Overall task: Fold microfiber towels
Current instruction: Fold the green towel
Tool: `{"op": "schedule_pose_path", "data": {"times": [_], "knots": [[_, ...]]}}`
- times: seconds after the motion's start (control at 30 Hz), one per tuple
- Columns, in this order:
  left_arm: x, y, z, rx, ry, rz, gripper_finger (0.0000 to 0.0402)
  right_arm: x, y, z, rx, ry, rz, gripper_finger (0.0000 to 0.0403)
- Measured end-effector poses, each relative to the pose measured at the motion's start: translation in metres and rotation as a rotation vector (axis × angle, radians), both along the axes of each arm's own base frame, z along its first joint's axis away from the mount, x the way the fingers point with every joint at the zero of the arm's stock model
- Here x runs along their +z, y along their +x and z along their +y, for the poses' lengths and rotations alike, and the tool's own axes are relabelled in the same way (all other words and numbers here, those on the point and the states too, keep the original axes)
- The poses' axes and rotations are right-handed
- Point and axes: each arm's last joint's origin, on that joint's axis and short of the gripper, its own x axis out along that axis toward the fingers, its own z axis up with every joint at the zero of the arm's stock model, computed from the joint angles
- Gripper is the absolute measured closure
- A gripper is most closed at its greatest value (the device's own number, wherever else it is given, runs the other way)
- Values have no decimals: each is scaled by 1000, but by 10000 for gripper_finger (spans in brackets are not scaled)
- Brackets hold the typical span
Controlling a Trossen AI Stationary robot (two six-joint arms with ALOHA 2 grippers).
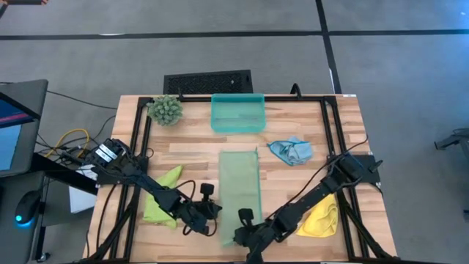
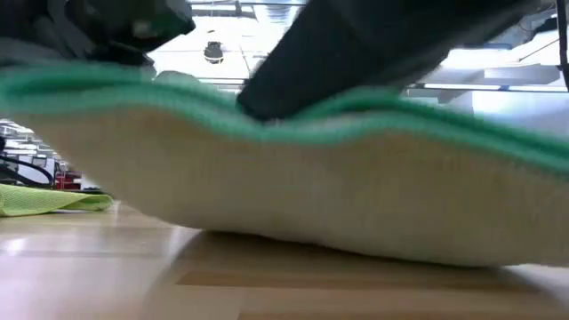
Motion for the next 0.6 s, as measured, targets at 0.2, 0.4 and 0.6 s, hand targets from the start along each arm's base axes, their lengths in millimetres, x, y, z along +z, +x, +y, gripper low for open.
{"op": "schedule_pose_path", "data": {"times": [0.2,0.4,0.6], "knots": [[-7,-4,1,-29,-76,-35,401,18,-7,5,33,40,-25,383],[-7,-5,-1,-70,-114,-29,401,36,-10,2,34,51,-46,388],[-5,-4,-3,-76,-155,-41,401,58,-6,-17,15,22,-81,392]]}}
